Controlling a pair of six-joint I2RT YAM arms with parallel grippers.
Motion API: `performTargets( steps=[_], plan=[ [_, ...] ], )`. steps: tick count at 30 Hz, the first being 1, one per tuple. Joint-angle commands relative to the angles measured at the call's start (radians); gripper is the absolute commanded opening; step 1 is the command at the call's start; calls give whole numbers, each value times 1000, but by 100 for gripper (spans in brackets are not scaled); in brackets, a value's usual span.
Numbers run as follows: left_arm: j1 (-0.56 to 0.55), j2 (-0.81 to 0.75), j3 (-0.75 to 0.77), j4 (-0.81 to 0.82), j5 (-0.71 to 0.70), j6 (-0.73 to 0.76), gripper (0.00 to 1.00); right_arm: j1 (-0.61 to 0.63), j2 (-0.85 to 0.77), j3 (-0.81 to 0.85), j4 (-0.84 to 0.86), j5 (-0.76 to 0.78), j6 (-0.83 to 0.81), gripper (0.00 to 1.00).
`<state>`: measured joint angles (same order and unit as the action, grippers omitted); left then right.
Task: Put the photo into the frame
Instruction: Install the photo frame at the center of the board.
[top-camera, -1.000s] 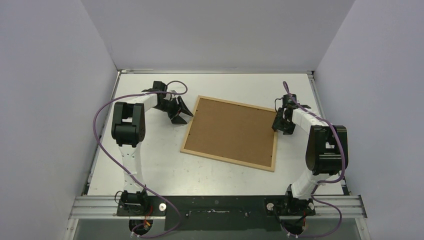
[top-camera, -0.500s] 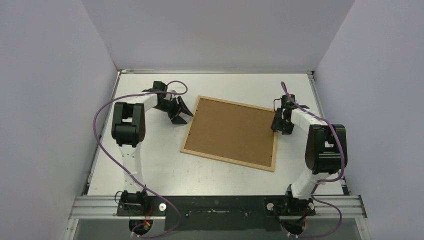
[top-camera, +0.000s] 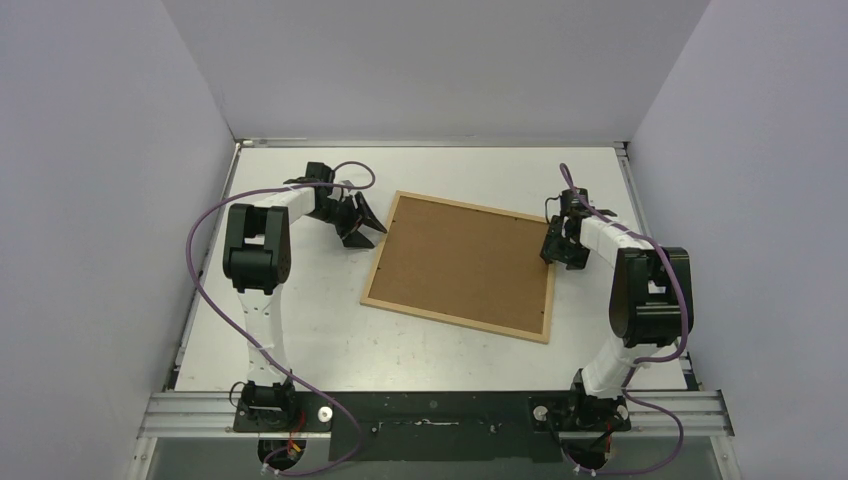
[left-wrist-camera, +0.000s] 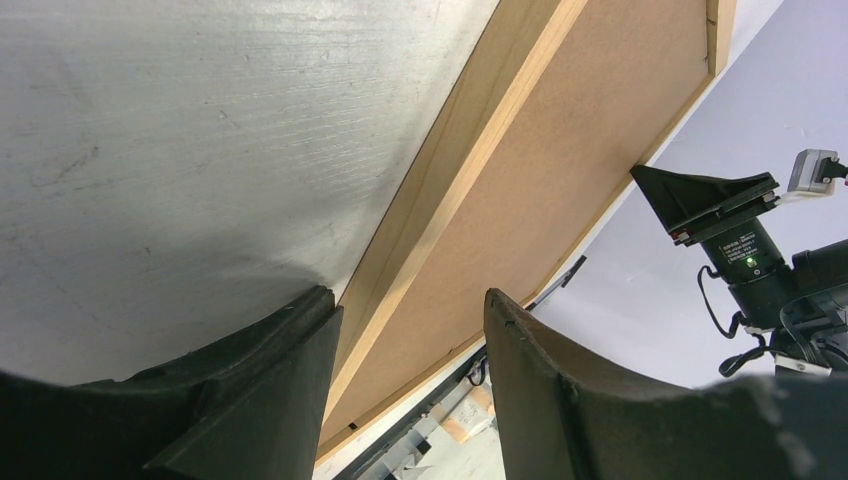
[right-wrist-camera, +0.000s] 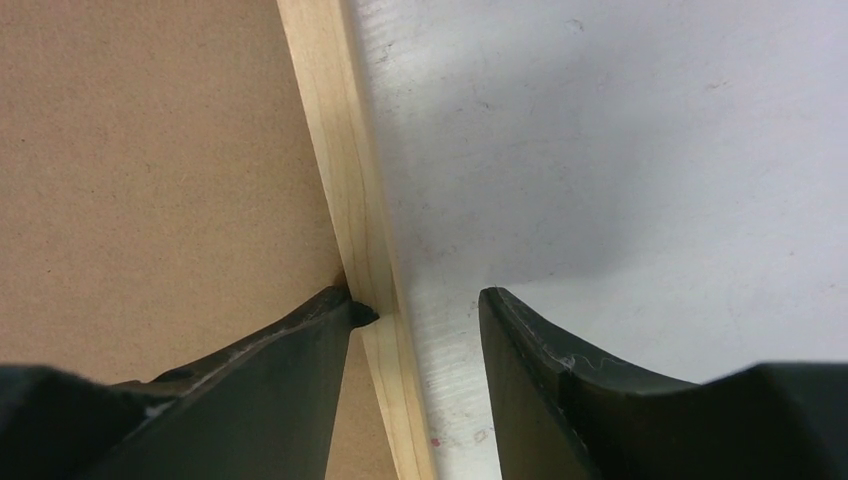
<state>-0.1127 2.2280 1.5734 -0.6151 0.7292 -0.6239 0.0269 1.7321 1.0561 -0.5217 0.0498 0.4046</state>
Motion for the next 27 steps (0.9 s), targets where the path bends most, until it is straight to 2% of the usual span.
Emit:
performTargets(
  steps=[1,5,13,19,27],
  plan=[
    [-12,46,-13,8,-89,33,54,9,17,-35,-27,-8,40,53],
    [-12,47,-16,12,-87,32,54,-8,-68,3,-34,30,79,57],
    [-12,50,-22,17,-82,32,54,-58,-181,-12,-44,51,86,58],
    [-11,50,-25,18,-82,31,54,-55,-141,-17,-77,35,40,54],
    [-13,50,-32,22,-83,29,54,-33,-63,4,-87,24,2,54]
  ],
)
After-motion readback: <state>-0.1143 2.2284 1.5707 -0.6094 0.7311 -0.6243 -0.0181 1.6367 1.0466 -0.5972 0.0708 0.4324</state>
